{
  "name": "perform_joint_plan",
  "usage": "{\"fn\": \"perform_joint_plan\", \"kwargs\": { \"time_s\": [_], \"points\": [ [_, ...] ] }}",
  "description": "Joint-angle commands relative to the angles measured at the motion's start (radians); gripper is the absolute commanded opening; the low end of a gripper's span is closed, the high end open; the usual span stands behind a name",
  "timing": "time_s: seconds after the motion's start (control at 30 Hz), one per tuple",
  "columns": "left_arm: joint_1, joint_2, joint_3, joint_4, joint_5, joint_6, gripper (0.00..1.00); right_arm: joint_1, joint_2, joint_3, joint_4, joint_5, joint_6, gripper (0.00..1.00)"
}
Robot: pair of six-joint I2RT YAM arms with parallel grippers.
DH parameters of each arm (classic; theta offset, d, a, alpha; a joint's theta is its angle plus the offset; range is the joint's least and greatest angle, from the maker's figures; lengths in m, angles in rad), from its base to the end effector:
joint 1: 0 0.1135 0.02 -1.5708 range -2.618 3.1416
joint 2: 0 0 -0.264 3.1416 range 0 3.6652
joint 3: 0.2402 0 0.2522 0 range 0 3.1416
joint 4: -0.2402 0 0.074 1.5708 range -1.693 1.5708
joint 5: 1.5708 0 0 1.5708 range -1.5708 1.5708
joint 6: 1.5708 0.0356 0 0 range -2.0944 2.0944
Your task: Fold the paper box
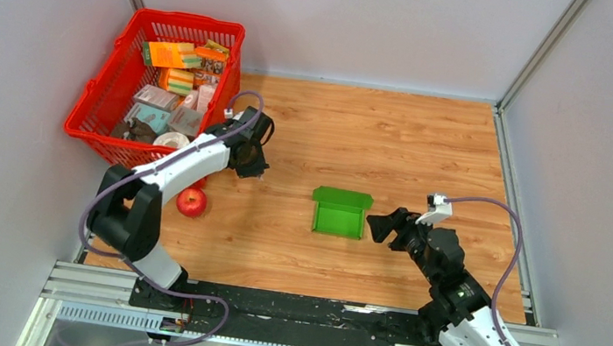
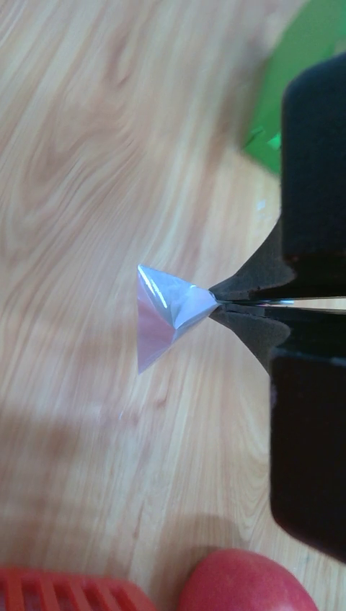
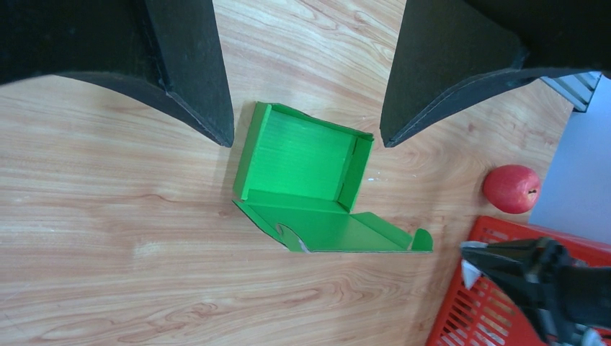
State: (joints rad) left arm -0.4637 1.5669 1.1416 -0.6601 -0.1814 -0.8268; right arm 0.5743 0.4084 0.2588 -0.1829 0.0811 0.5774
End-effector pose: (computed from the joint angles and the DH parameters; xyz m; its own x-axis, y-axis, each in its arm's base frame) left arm 0.2870 -0.1364 0.2347 -0.8040 -0.4071 -0.4334 -0.3351 0.9123 -0.2352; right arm 0.1127 0.0695 0.2054 -0.4901 0.3309 -0.8064 -0.2502 0.8328 0.4938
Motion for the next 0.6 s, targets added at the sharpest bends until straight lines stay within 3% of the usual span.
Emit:
{"fn": "perform_joint_plan", "kwargs": {
  "time_s": [0.0,0.03,0.13,0.2,0.33,0.47,0.57],
  "points": [
    [-0.102,-0.133,-0.041,0.157,0.276,0.210,0.06,-0.001,0.038,0.007,0.026,0.048,-0.014,0.77],
    [-0.127,-0.143,-0.061,0.230,0.395,0.218,0.07,-0.001,0.055,0.007,0.029,0.055,-0.013,0.77],
    [-0.254,-0.183,-0.140,0.345,0.494,0.222,0.08,0.001,0.101,0.013,0.019,0.092,-0.008,0.77],
    [-0.373,-0.191,-0.154,0.407,0.487,0.252,0.09,-0.001,0.119,0.025,0.004,0.104,-0.007,0.77],
    [-0.510,-0.156,-0.134,0.450,0.407,0.247,0.09,-0.001,0.118,0.017,0.002,0.111,-0.001,0.77],
    [-0.538,-0.055,-0.077,0.432,0.350,0.255,0.09,-0.001,0.075,0.013,-0.016,0.121,-0.002,0.77],
    [-0.538,0.060,0.048,0.341,0.355,0.290,0.09,-0.001,0.038,0.000,-0.020,0.124,-0.001,0.77]
  ]
}}
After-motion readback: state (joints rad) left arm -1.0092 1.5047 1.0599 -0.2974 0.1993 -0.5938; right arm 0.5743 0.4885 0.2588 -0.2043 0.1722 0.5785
